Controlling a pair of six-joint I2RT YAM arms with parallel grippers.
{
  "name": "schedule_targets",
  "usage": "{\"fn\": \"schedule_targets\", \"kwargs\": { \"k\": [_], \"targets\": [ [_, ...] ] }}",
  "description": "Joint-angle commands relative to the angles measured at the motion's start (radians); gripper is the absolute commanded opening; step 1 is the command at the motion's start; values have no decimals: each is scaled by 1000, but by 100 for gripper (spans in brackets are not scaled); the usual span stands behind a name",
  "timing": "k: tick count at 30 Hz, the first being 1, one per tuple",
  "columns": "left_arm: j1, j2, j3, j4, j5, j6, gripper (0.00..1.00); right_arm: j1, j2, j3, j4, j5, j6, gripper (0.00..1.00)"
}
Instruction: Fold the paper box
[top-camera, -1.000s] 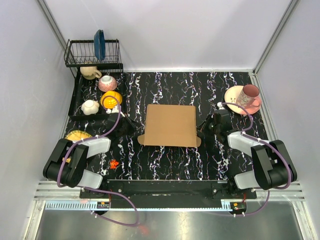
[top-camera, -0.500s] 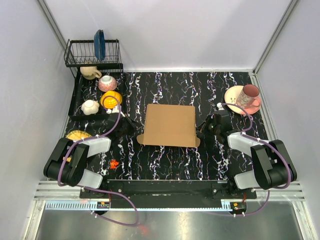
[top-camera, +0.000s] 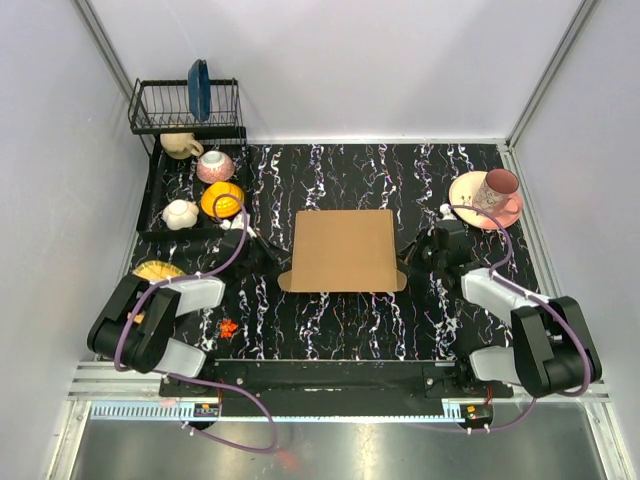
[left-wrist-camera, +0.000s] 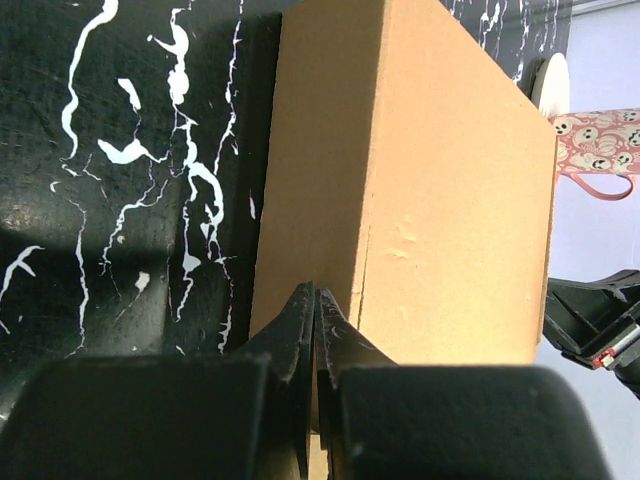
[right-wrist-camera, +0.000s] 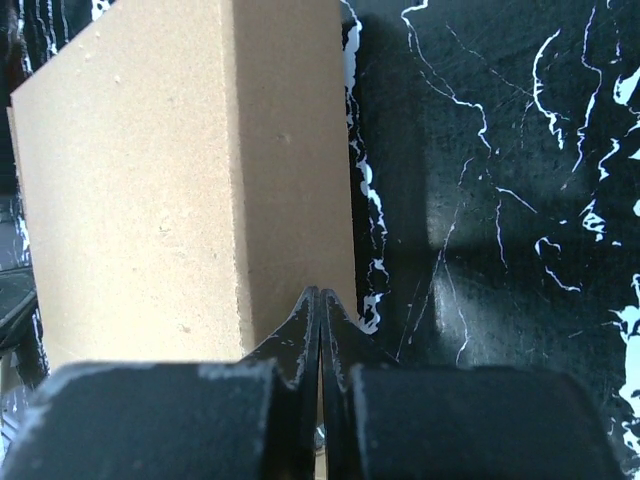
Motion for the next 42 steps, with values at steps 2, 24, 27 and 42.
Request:
{"fn": "schedule_targets", "kwargs": {
  "k": [2, 24, 27, 42],
  "targets": [
    [-17, -96, -1, 65, 91, -31, 0, 10, -104, 31, -34, -57, -5, 0],
    [-33, -429, 9, -141, 100, -59, 0, 11, -376, 127, -285, -65, 62, 0],
    [-34, -432, 13, -166, 83, -57, 0, 8, -348, 163, -310, -58, 82, 0],
    [-33, -266, 120, -239, 71, -40, 2, 10, -202, 213, -315, -22, 96, 0]
  ]
}}
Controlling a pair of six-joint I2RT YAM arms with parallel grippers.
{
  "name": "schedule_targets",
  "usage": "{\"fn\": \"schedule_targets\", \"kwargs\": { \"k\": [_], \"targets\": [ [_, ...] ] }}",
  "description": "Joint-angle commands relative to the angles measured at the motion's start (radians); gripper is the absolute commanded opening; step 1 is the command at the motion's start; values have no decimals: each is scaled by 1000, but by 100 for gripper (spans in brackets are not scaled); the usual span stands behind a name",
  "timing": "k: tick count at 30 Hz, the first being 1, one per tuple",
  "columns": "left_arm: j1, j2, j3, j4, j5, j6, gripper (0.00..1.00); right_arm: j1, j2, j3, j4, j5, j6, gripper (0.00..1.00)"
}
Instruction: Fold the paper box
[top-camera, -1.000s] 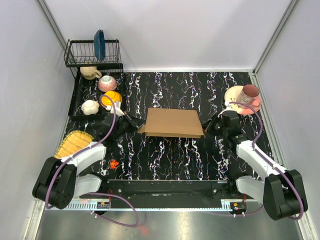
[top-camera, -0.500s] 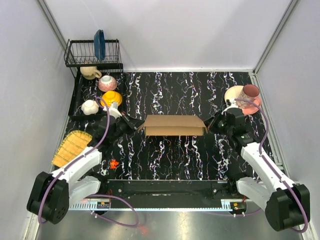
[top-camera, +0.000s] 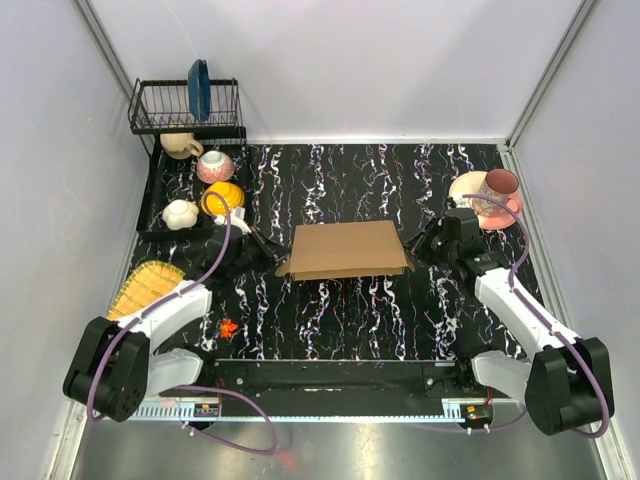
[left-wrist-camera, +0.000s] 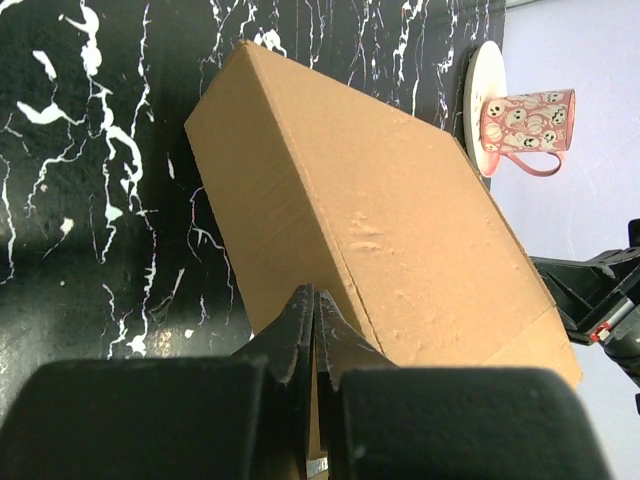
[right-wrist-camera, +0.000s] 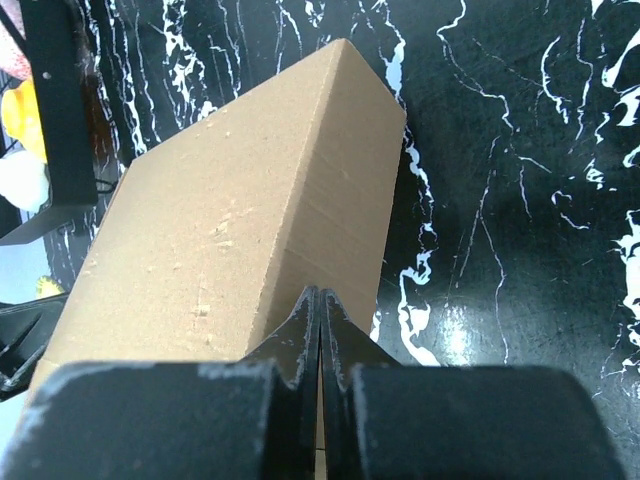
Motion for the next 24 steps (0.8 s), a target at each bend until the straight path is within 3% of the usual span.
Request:
{"fn": "schedule_targets", "kwargs": {
  "k": [1, 8, 15, 24],
  "targets": [
    [-14, 18, 109, 11, 47, -2, 2, 11, 27, 70, 25, -35, 21, 0],
    [-17, -14, 158, -26, 82, -7, 2, 11, 21, 96, 10, -74, 35, 0],
    [-17, -108, 187, -168, 127, 1, 2, 11, -69, 110, -89, -106, 79, 0],
    [-47, -264, 123, -273, 157, -54, 3, 12, -206, 116, -231, -109, 116, 0]
  ]
}}
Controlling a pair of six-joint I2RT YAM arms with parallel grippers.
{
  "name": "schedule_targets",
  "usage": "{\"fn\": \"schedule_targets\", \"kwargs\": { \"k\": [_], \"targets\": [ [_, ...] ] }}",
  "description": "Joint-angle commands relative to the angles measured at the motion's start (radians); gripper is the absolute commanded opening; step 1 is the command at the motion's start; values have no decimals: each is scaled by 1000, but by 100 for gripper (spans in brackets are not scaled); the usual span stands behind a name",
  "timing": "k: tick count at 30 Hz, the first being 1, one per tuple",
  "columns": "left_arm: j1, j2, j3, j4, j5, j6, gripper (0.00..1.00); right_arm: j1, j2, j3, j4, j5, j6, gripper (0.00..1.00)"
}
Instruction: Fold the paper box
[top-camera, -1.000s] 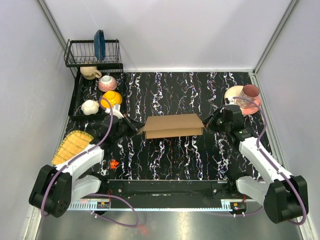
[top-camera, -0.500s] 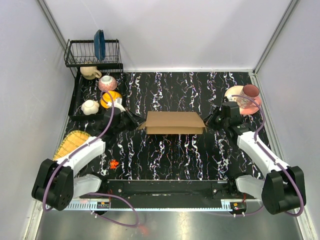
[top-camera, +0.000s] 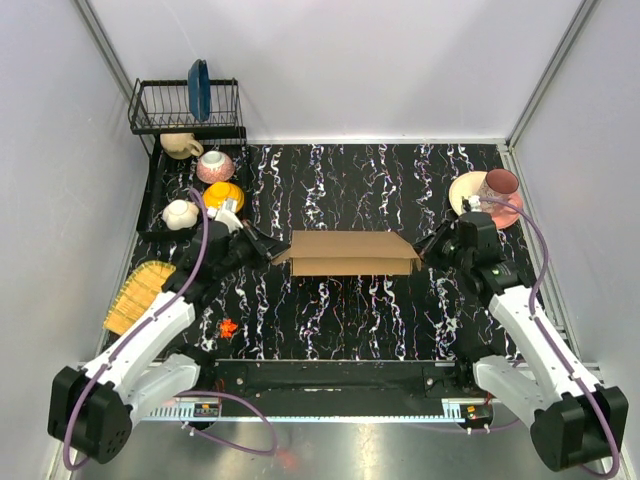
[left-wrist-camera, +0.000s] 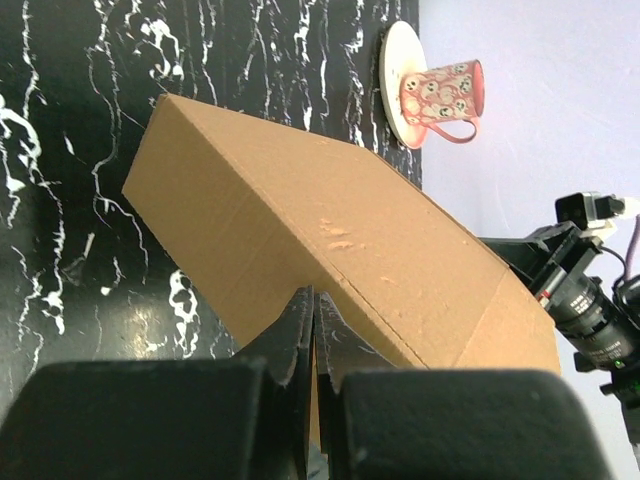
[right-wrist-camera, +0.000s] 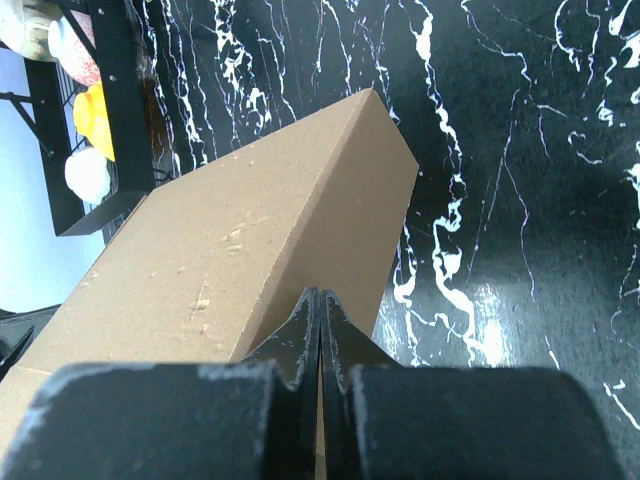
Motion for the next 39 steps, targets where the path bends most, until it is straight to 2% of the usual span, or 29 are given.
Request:
{"fn": "schedule_targets", "kwargs": {
  "k": [1, 12, 18, 22, 26, 33, 39],
  "targets": [
    [-33, -60, 4, -33, 110, -50, 3, 17, -30, 79, -58, -93, 46, 0],
    [-31, 83, 108, -67, 182, -38, 6, 19, 152, 168, -75, -132, 32, 0],
    [10, 167, 151, -50, 257, -47, 6, 17, 241, 214, -70, -151, 21, 0],
    [44, 221, 200, -70, 296, -38, 7, 17, 304, 246, -67, -160, 20, 4],
    [64, 264, 252, -96, 316, -24, 8, 17, 344, 269, -61, -162, 17, 13],
    [88, 348, 278, -78, 351, -24, 10, 8, 436, 326, -59, -168, -5, 25],
    [113, 437, 283, -41, 374, -26, 11, -6, 508, 366, -59, -177, -37, 31]
  ]
}}
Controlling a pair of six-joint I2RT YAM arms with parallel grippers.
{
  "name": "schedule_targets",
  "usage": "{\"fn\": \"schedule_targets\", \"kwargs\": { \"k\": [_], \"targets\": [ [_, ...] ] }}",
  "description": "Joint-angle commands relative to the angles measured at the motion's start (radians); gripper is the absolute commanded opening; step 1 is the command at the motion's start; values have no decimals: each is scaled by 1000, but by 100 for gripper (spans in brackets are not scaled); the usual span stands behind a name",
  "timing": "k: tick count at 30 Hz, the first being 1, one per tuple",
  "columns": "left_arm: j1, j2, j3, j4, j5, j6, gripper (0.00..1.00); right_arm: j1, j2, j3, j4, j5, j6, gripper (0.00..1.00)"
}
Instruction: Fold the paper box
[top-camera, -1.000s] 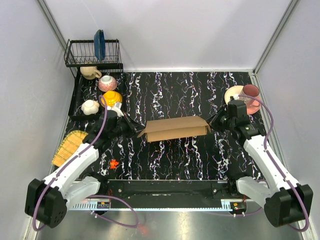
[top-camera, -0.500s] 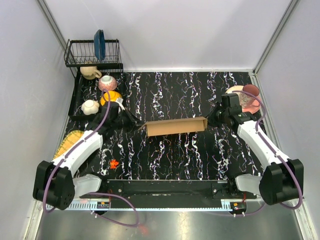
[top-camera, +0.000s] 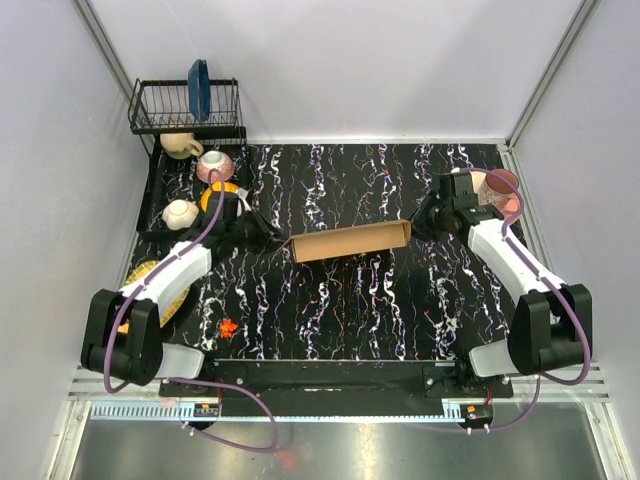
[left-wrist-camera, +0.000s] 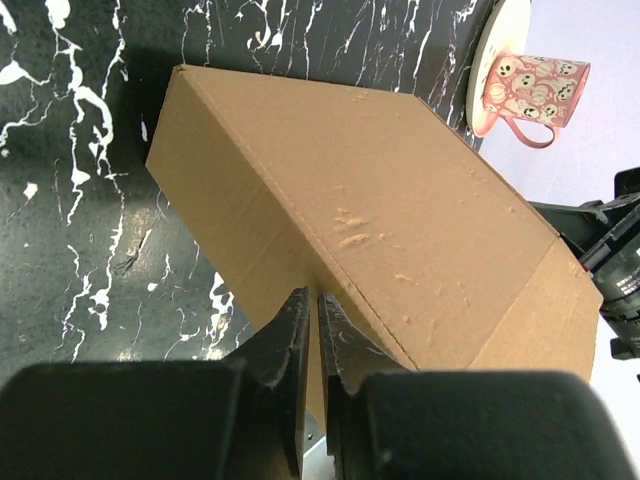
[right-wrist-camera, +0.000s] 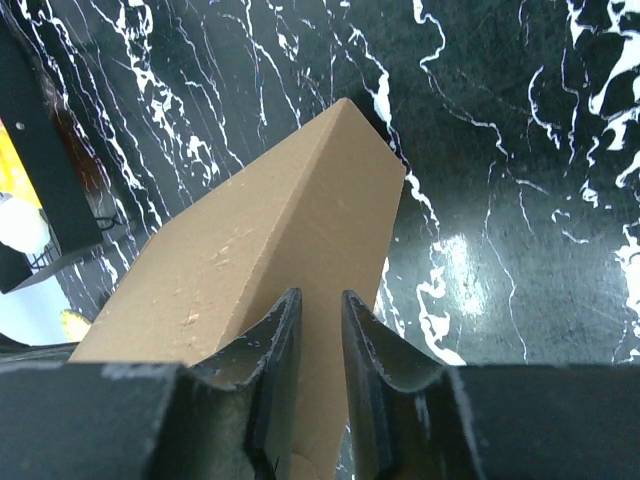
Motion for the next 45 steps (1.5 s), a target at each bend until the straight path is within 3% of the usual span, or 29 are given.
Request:
{"fn": "schedule_targets", "kwargs": {
  "k": [1, 20, 34, 41, 45],
  "targets": [
    [-13, 54, 66, 130, 182, -29, 11, 25, 53, 57, 40, -172, -10, 32],
    [156, 161, 225, 35, 203, 73, 31, -82, 165, 161, 31, -163, -25, 41],
    [171, 215, 267, 44, 196, 69, 32, -99, 231, 218, 37, -169, 1, 42],
    [152, 114, 213, 29, 66, 138, 33, -99, 141, 109, 34, -68, -48, 41],
    [61, 6, 100, -41, -120, 210, 33, -67, 17, -66, 113, -23, -33, 29]
  ]
}}
